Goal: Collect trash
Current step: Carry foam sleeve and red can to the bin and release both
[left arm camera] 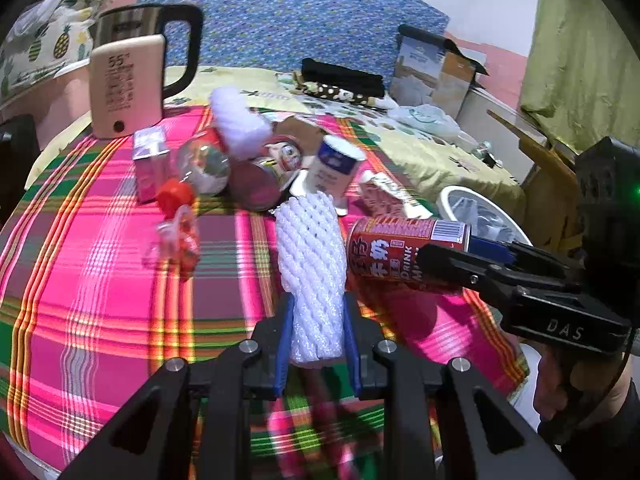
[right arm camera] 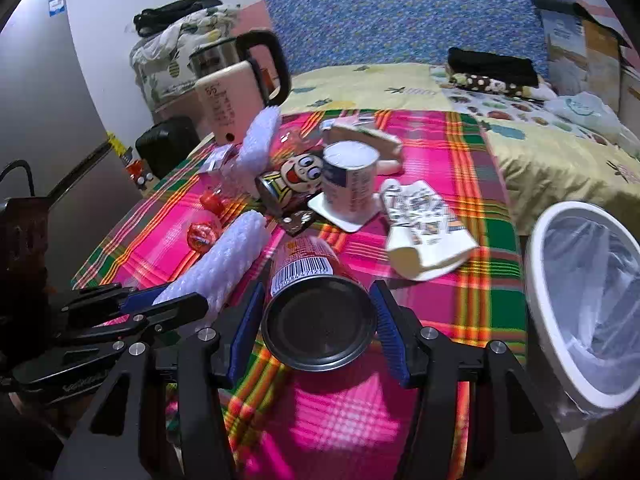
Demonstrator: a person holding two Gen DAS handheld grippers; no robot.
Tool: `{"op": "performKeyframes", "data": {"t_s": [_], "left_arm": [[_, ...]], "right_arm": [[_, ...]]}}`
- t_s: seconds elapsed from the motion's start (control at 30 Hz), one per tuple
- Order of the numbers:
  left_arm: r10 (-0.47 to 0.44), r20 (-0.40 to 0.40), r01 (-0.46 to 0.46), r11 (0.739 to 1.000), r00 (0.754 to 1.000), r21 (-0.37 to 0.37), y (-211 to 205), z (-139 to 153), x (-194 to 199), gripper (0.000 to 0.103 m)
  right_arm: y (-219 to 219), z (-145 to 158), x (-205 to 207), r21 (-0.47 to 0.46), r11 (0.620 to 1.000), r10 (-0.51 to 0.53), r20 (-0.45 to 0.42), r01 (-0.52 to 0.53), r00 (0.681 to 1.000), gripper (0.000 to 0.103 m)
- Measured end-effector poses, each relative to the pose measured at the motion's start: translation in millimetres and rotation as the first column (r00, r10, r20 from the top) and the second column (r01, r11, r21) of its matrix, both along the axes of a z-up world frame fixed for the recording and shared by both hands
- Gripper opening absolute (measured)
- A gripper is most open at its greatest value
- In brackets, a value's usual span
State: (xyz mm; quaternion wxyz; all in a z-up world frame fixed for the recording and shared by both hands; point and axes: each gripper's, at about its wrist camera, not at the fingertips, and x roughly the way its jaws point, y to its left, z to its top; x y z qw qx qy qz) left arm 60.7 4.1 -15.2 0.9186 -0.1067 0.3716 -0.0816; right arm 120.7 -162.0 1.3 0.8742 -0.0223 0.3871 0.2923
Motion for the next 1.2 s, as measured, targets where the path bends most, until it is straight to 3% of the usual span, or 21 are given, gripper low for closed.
{"op": "performKeyframes", "data": {"t_s": [0.3,0.57,0.9,1.2], "left_arm": [[-0.067,0.032,0.066,0.998,0.997,0.025,-30,17,10,0.024],[-0.171,0.043,0.169,0.985,0.984,0.042,-71,26,32,0.024],[-0.331,0.044,0.328,0.943,0.943,0.059,-140,29,68,0.024],[-0.417,-0.006,0.417,0.908,0.909,0.045,-188,16,97,0.024]], "right_arm": [[-27,13,-7,0.039,0.997,-0.069,0.048,0.067,0.996,0.055],[-75,23,-2,0.071,0.978,-0.202,0.096,0.196,0.975,0.055],[-145,19,2,0.078,0.914,-0.405,0.106,0.399,0.908,0.055],[-181,1,8,0.037,0.868,-0.497,0.057,0.495,0.866,0.055]]}}
